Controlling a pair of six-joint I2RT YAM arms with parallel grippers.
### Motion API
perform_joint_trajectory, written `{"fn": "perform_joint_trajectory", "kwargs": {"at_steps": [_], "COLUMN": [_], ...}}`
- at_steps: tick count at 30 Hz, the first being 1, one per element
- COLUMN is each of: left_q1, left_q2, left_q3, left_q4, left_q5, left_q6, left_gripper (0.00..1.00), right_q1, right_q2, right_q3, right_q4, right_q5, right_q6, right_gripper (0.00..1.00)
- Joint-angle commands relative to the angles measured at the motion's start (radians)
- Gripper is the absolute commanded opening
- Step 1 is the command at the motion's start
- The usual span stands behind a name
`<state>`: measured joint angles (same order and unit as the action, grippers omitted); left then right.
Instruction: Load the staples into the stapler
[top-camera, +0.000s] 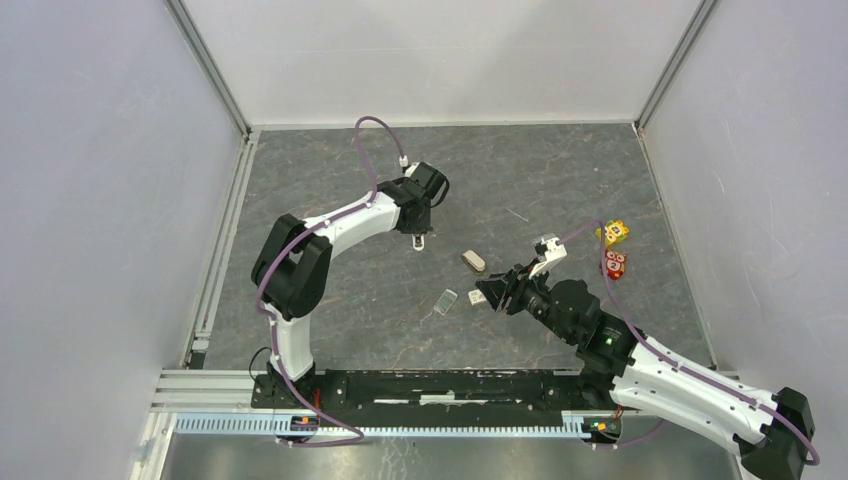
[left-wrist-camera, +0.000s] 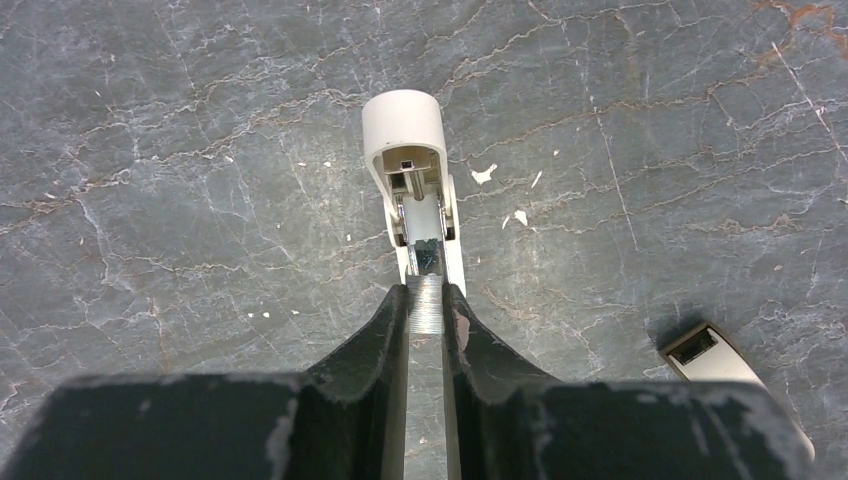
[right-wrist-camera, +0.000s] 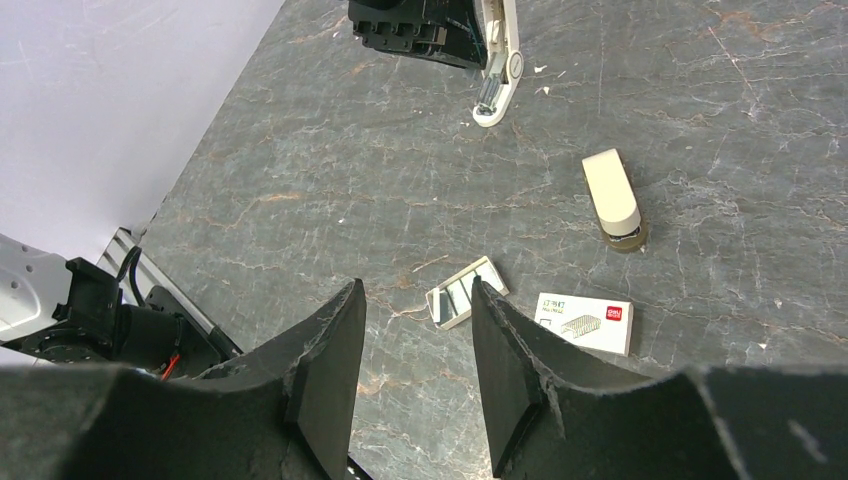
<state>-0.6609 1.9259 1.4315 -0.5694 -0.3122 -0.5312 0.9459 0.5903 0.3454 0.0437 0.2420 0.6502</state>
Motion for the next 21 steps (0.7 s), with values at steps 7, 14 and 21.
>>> {"fn": "perform_joint_trajectory", "kwargs": {"at_steps": [7, 14, 21], "left_q1": [-0.004, -0.003, -0.005], "left_q2": [0.025, 0.032, 0.037], "left_q3": [0.041, 0.043, 0.041], "left_q4": [0.028, 0.029, 0.03], "left_q5": [-0.018, -0.017, -0.02], "left_q6": [-0.063, -0.073, -0.075], "left_gripper": [0.19, 0.19, 0.18], "right_q1": [-0.004, -0.004, -0.003], "right_q2": [-0.002, 0.001, 0.002], "right_q3": [0.003, 0.001, -0.001], "right_q4": [0.024, 0.025, 0.027], "right_q5": [0.016, 0.016, 0.017], "right_q6": [-0.016, -0.017, -0.017], "right_gripper": [0.5, 0.5, 0.5]}}
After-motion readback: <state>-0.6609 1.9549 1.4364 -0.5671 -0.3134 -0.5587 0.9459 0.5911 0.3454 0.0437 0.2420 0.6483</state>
